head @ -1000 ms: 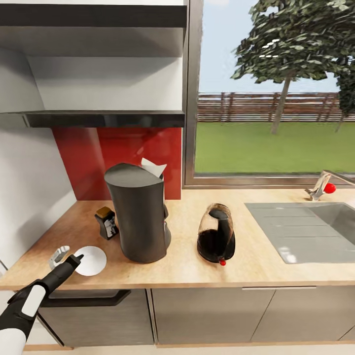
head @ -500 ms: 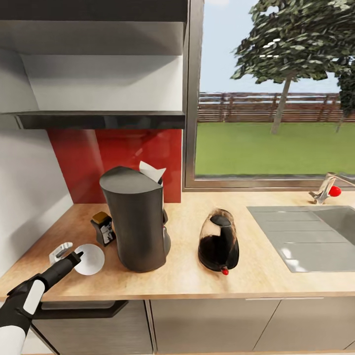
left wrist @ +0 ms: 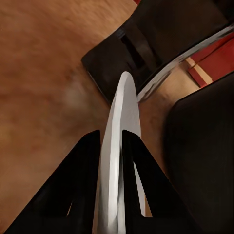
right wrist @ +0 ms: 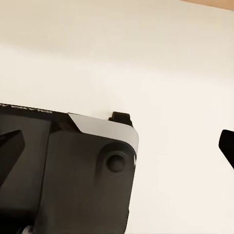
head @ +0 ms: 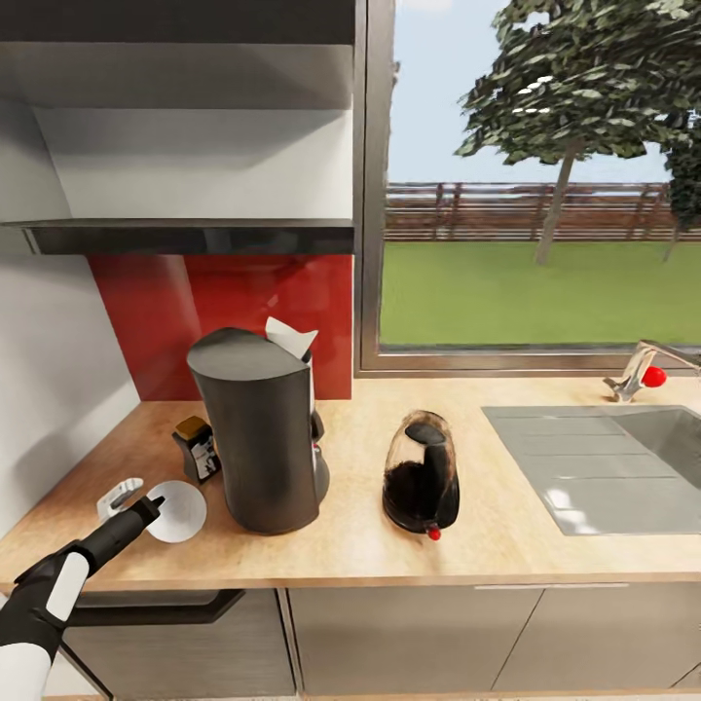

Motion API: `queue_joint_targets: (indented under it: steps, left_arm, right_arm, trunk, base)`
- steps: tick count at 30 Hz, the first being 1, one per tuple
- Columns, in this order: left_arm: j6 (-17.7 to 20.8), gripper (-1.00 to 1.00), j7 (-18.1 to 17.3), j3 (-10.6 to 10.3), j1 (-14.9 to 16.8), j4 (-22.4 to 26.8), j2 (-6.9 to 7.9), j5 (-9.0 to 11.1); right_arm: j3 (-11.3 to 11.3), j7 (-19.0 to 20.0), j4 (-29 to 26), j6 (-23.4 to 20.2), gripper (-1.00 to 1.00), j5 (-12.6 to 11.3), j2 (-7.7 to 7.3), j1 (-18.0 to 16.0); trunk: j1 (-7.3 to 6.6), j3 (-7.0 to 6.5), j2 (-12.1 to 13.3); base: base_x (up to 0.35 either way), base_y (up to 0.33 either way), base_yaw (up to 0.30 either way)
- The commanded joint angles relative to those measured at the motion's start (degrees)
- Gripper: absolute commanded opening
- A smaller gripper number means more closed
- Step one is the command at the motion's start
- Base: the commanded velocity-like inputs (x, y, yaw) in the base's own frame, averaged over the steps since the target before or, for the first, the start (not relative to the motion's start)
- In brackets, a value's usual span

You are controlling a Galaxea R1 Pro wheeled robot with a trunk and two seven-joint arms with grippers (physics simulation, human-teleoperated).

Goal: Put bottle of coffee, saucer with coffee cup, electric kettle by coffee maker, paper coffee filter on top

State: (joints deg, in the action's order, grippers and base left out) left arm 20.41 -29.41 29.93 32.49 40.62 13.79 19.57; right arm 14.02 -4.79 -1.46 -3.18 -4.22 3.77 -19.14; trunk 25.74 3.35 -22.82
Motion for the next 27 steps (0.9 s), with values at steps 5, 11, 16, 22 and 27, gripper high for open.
queue_joint_targets:
  steps: [5,11,16,22,27]
  left_arm:
    - [0.3,-1.00,-0.4,0.4,0.0,-4.3,0.14,-0.7]
    - [0.3,1.00,-0.4,0.1,-0.1,-4.2,0.18,-0.6]
    - [0.3,1.00,-0.3,0.5,-0.1,-4.1,0.18,-0.7]
    - [0.3,1.00,0.0,0.7,-0.1,-4.1,0.20,-0.7]
    - [0.3,1.00,0.2,0.8,0.0,-2.6,0.60,-0.7]
  right_arm:
    - [0.5,-0.2,-0.1,-0.3,1.00,-0.4,0.01,0.0]
    - [0.5,-0.2,-0.1,-0.3,1.00,-0.4,0.01,0.0]
    - [0.5,-0.2,-0.1,-0.3,1.00,-0.4,0.01,0.0]
    - [0.5,-0.2,-0.1,-0.3,1.00,-0.4,0.01,0.0]
    - [0.5,-0.2,-0.1,-0.3,1.00,-0.4,0.01,0.0]
  trunk:
    - [0.04,0.14,-0.1]
    - [0.04,0.14,-0.1]
    - [0.04,0.14,-0.1]
    - [0.04,0.14,-0.1]
    - [0.04,0.14,-0.1]
  base:
    - [-0.003,-0.010,0.000]
    - [0.000,-0.001,0.000]
    - [0.000,0.000,0.000]
    - [0.000,0.000,0.000]
    - [0.000,0.000,0.000]
